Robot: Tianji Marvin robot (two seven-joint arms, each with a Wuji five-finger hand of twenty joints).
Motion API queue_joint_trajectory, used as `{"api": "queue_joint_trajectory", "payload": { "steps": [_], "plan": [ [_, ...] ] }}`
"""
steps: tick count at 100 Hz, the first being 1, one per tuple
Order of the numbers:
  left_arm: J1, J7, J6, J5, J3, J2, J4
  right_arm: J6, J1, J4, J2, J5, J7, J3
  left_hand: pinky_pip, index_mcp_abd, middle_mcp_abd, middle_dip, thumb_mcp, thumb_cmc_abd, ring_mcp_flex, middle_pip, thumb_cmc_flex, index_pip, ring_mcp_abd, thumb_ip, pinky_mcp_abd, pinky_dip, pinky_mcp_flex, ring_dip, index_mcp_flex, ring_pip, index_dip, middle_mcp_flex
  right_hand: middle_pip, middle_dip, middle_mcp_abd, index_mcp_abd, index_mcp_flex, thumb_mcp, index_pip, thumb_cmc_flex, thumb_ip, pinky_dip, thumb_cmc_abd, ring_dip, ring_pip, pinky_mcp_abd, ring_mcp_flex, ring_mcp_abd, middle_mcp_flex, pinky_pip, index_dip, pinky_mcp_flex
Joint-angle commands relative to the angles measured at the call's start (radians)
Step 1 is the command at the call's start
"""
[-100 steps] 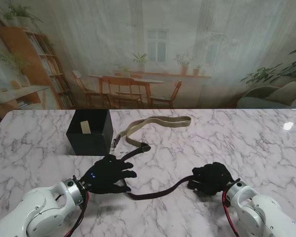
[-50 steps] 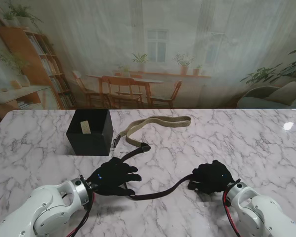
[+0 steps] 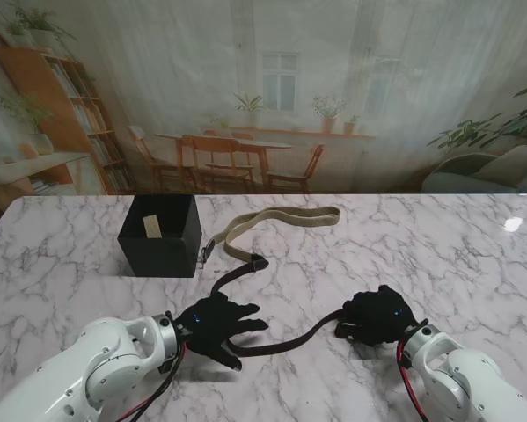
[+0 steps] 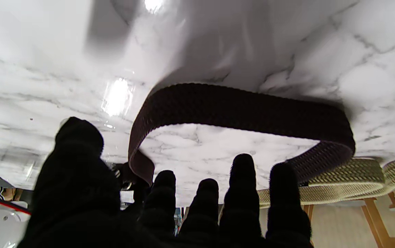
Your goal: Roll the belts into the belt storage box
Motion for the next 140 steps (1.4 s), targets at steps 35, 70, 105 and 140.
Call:
{"api": "queue_joint_trajectory", "payload": {
  "steps": [35, 70, 105, 140],
  "plan": [
    [-0.057, 0.008, 0.074, 0.053, 0.08, 0.002, 0.074, 0.012, -0.009, 0.002, 0.003, -0.017, -0.006, -0.002, 0.089, -0.118, -0.01, 0.088, 0.051, -0.034, -0.004, 0.116, 0.327, 0.632, -0.008, 0.004, -0.036, 0.019, 0.006, 0.022, 0.346, 0.032, 0.426, 0.072, 0.011, -0.004, 0.004, -0.102, 0.023, 0.025, 0.005, 0.026, 0.021, 0.026, 0.049, -0.04, -0.071, 0.002, -0.127, -0.009, -0.099, -0.041, 0.037, -0.075],
    [0.011, 0.009, 0.078, 0.165, 0.0, 0.007, 0.036, 0.047, -0.025, -0.01, -0.004, 0.003, 0.001, 0.004, 0.116, -0.036, -0.018, 0.133, 0.066, -0.034, 0.009, 0.164, 0.369, 0.728, -0.01, 0.004, -0.042, 0.023, 0.016, 0.033, 0.374, 0.05, 0.4, 0.142, 0.008, -0.013, 0.028, -0.078, 0.027, 0.025, 0.008, 0.03, 0.022, 0.02, 0.052, -0.124, -0.179, 0.124, -0.244, 0.033, -0.176, -0.144, 0.032, -0.139],
    [0.095, -0.008, 0.058, 0.228, -0.096, 0.008, -0.017, 0.079, -0.025, -0.004, -0.008, 0.01, -0.024, 0.0, 0.121, -0.028, -0.022, 0.155, 0.068, -0.042, 0.019, 0.172, 0.364, 0.724, -0.011, 0.002, -0.043, 0.024, 0.015, 0.039, 0.385, 0.051, 0.41, 0.164, 0.052, -0.011, -0.038, -0.041, 0.014, 0.016, 0.036, 0.052, 0.019, 0.04, 0.055, -0.103, -0.12, 0.113, 0.027, 0.001, 0.145, -0.095, 0.013, -0.027],
    [0.114, 0.038, 0.05, 0.215, -0.112, 0.003, -0.034, 0.061, -0.008, 0.024, -0.009, 0.012, -0.069, -0.015, 0.108, -0.032, 0.002, 0.14, 0.012, 0.003, -0.006, 0.13, 0.238, 0.652, 0.003, -0.002, -0.023, 0.018, 0.002, 0.032, 0.327, 0.034, 0.372, 0.129, 0.282, 0.154, -0.112, -0.004, -0.03, 0.037, -0.022, 0.098, 0.006, 0.058, 0.038, 0.017, 0.037, -0.019, 0.222, -0.059, 0.488, 0.027, -0.029, 0.075]
  ]
}}
